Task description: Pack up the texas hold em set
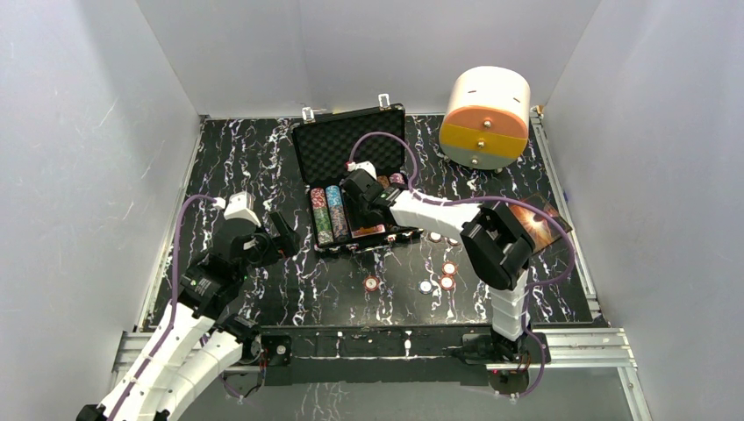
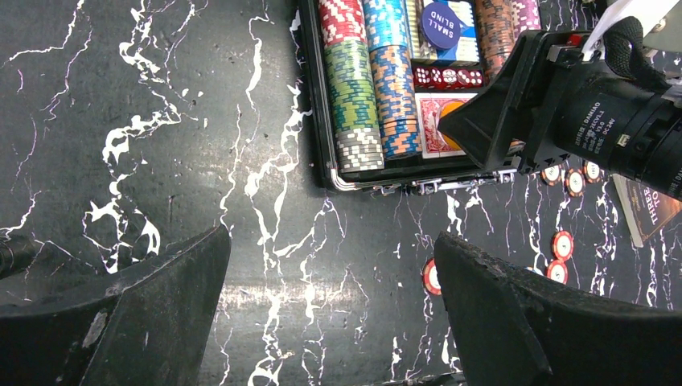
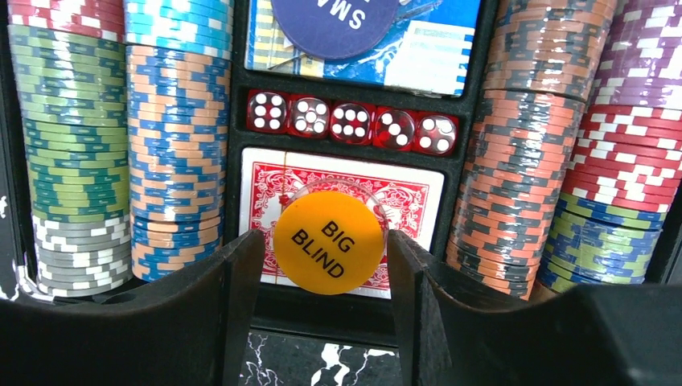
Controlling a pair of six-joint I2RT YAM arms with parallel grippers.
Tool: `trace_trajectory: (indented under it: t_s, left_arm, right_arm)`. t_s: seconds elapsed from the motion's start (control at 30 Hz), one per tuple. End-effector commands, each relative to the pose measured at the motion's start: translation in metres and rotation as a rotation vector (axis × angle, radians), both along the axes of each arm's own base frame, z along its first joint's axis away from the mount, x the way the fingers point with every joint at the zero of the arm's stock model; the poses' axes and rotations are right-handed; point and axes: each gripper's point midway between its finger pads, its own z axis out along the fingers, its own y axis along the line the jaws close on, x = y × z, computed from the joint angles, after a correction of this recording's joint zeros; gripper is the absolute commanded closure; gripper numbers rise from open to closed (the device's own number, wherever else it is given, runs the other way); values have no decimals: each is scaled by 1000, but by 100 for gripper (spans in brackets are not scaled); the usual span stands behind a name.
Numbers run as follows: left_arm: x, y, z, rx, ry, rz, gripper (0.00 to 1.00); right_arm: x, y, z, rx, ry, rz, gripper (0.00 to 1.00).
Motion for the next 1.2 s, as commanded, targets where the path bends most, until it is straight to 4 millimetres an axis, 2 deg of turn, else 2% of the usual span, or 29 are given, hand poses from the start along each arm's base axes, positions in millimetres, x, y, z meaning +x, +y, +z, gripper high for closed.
trace_trajectory:
  t_s: [0.0,0.07,0.23,0.3,0.37,0.4,0.47,0.57,0.67,0.8,0.93,1.17]
  left_arm:
    - [2,1,2,1,-19,9,2]
    - [2,0,2,0,-17,5,2]
    - [1,-1,4,-5,-22,-3,2]
    - [1,-1,5,-10,-27,-6,2]
    - [-1,-2,7,-22,-38,-14,1]
    - [-1,-4,9,-29,-44,-21,2]
    - [-2,-7,11,-45,-56,-37,2]
    - [-5,-12,14,-68,-70,-67,2]
    - [-6,-16,17,-87,-85,-93,2]
    - [-7,-24,17,-100,-90,-134,2]
    - [-7,-28,16,-96,-74,-161,2]
    - [-8,-30,16,-104,-78,-172,2]
  right_arm:
    - [7,14,24,54,-24,15,31]
    - [8,15,34,72,-38,15,27]
    - [4,11,72,131,-71,21,25]
    - [-2,2,85,142,-83,15,25]
    - [-11,-17,98,139,-92,-8,25]
    - [-16,-28,98,123,-90,-30,24]
    - [-26,-55,91,86,-82,-84,24]
    - [-44,-104,68,10,-40,-192,23]
    - [-59,-148,54,-35,-1,-322,23]
    - [-79,-189,37,-28,58,-464,23]
    - [-93,-210,19,-1,121,-548,25]
    - [-116,-225,-10,-37,210,-623,37]
